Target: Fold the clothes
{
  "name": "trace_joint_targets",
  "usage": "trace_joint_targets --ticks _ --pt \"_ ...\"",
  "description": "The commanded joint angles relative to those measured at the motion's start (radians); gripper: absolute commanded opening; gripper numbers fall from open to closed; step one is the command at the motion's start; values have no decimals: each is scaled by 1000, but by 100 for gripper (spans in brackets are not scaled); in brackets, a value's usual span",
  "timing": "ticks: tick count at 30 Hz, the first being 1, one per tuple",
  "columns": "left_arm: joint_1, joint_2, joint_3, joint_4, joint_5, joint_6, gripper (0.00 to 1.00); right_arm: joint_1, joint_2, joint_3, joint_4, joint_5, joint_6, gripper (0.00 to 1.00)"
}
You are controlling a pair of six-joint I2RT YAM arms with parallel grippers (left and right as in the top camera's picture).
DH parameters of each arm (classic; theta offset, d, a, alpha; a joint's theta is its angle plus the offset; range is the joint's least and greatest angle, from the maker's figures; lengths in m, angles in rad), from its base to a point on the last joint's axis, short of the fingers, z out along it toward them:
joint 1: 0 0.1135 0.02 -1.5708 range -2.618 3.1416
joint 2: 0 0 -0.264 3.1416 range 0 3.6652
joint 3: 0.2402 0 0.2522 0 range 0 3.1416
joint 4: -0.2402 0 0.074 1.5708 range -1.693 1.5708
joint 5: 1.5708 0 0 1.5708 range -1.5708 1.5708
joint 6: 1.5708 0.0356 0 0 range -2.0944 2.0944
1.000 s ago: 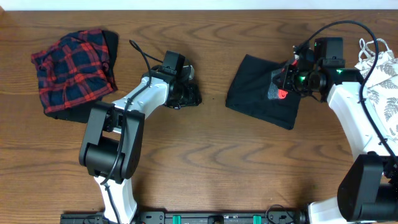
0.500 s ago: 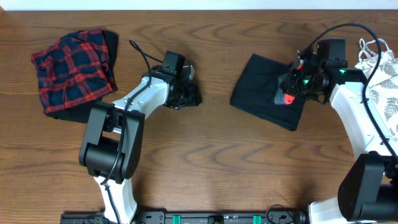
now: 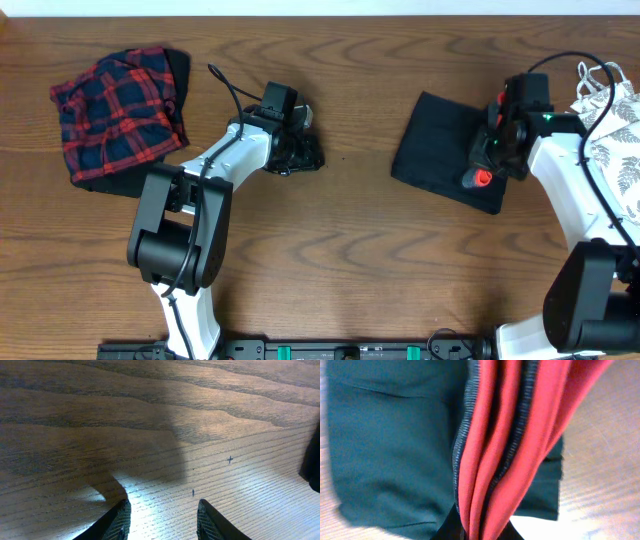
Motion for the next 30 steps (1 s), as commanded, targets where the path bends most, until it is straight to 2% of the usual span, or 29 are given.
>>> trace_joint_targets --ticks 1,9,13,16,21,28,30 --pt "-1 21 -3 -13 -12 2 44 -23 10 -34 -1 119 64 1" --pt "-1 21 -3 -13 -12 2 44 -39 10 -43 -45 196 69 2" --pt "-1 21 -3 -13 -12 2 44 -39 10 -43 -57 235 71 8" --pt "-1 21 -3 -13 -12 2 44 -39 10 -43 -61 259 72 19" --pt "-1 21 -3 -19 -12 2 44 -51 10 -43 -66 296 82 25" --pt "4 21 -3 -20 -12 2 44 -93 9 -42 -55 330 107 26" --pt "6 21 -3 -21 -12 2 44 -95 8 -40 -29 287 42 23"
